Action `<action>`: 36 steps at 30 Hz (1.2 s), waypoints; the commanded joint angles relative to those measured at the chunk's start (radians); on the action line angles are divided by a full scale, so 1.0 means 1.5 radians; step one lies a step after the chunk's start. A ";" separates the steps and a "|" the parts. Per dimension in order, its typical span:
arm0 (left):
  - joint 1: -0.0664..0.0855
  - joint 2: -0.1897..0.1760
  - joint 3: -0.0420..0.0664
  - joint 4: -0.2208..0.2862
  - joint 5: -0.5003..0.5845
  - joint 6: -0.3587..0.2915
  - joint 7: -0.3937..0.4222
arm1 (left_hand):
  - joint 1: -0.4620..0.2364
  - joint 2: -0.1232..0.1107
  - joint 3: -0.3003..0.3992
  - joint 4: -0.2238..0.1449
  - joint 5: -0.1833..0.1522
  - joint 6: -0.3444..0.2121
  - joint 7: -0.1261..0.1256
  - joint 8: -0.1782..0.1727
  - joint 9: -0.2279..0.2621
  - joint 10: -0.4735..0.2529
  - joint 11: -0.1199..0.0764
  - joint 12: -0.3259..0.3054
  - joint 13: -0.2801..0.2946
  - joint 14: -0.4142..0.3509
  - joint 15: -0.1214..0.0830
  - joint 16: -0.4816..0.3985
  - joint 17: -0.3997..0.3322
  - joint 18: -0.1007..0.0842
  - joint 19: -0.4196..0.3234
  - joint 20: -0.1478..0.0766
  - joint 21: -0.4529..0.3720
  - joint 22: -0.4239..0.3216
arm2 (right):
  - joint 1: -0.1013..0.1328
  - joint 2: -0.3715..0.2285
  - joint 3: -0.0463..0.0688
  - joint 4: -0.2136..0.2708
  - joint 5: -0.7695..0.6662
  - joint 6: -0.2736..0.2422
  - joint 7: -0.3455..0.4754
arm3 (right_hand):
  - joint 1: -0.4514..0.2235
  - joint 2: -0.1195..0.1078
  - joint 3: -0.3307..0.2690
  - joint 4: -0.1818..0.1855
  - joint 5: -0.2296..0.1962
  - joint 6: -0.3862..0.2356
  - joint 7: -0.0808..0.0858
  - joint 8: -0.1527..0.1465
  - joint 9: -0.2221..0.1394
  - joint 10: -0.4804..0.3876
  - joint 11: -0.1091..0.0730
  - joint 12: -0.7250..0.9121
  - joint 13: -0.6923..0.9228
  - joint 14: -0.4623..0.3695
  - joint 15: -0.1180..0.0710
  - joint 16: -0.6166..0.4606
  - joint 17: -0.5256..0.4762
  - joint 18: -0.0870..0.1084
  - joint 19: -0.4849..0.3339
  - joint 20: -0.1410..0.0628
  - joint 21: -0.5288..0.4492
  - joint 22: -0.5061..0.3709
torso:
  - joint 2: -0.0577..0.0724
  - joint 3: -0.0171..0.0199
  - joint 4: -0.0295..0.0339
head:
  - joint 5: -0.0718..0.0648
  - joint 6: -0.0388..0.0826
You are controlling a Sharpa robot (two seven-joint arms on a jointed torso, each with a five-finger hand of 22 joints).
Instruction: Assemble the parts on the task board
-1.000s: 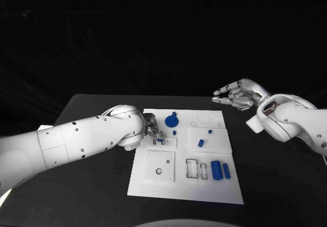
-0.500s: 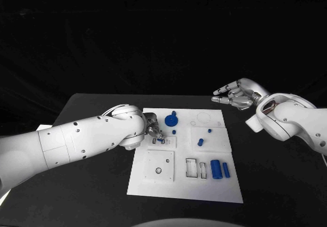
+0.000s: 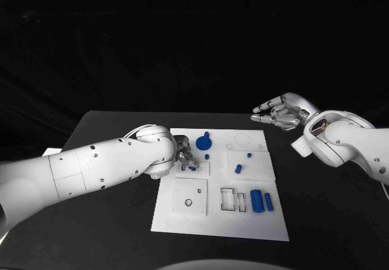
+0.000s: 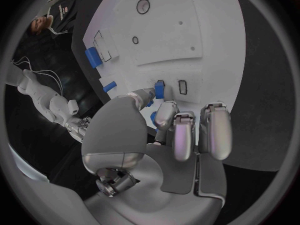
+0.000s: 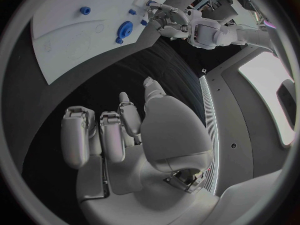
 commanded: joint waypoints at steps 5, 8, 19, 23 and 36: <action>-0.001 0.003 0.000 -0.001 0.001 0.030 -0.002 | -0.002 0.007 0.085 -0.081 0.002 0.001 -0.006 0.003 0.001 0.004 0.000 0.001 0.000 0.070 -0.002 0.002 0.175 -0.013 0.023 0.001 0.003 0.036 | 0.000 0.001 0.000 0.000 -0.007 0.009 -0.001 | -0.006 0.000 -0.006 0.000 0.002 0.005 0.000 0.004 0.001 0.000 -0.003 0.000 0.020 0.059 -0.004 -0.002 0.132 0.005 -0.003 -0.003 -0.004 0.000 | 0.000 -0.0003 -0.0003 | -0.001 -0.004; -0.001 0.003 0.000 -0.001 0.001 0.039 -0.003 | -0.002 0.007 0.085 -0.081 0.002 0.001 -0.006 0.003 0.001 0.004 0.000 0.001 0.000 0.070 -0.002 0.002 0.175 -0.013 0.023 0.001 0.003 0.036 | 0.000 0.001 0.000 0.000 -0.007 0.012 0.000 | -0.006 0.000 -0.006 0.000 0.002 0.005 0.000 0.004 0.001 0.000 -0.003 0.000 0.020 0.059 -0.004 -0.002 0.132 0.005 -0.003 -0.003 -0.004 0.000 | 0.000 -0.0003 0.0000 | -0.001 -0.006; -0.001 0.003 0.000 -0.005 0.001 0.066 -0.005 | -0.011 0.006 0.084 -0.081 0.000 0.005 -0.009 0.010 0.008 0.005 -0.002 0.002 0.001 0.070 -0.003 0.002 0.175 -0.013 0.024 0.000 0.004 0.038 | -0.001 0.001 0.000 -0.001 -0.007 0.014 0.000 | -0.006 0.000 -0.006 0.000 0.002 0.005 0.000 0.004 0.001 0.000 -0.003 0.000 0.020 0.059 -0.004 -0.002 0.132 0.005 -0.003 -0.003 -0.004 0.000 | 0.000 -0.0004 0.0002 | -0.001 -0.010; -0.001 0.005 0.000 -0.010 0.002 0.068 -0.006 | -0.019 0.006 0.082 -0.078 0.000 0.006 -0.011 0.013 0.011 0.007 -0.003 0.003 0.003 0.070 -0.004 0.002 0.175 -0.014 0.024 -0.001 0.006 0.040 | -0.001 0.001 0.000 -0.001 -0.007 0.014 0.000 | -0.006 0.000 -0.006 0.000 0.002 0.005 0.000 0.004 0.001 0.000 -0.003 0.000 0.020 0.059 -0.004 -0.002 0.132 0.005 -0.003 -0.003 -0.004 0.000 | 0.000 -0.0002 0.0005 | 0.000 -0.010; -0.001 0.027 0.000 -0.044 0.005 0.085 -0.007 | -0.053 0.010 0.060 -0.060 -0.002 0.010 -0.015 0.017 0.017 0.009 -0.007 0.005 0.005 0.070 -0.007 0.002 0.175 -0.014 0.025 -0.004 0.006 0.042 | -0.001 0.002 0.000 0.000 -0.009 0.017 -0.001 | -0.008 0.001 -0.007 0.001 0.001 0.005 0.000 0.004 0.001 -0.001 -0.004 0.000 0.019 0.058 -0.004 -0.003 0.130 0.005 -0.003 -0.003 -0.005 -0.002 | 0.000 -0.0005 -0.0001 | 0.001 -0.011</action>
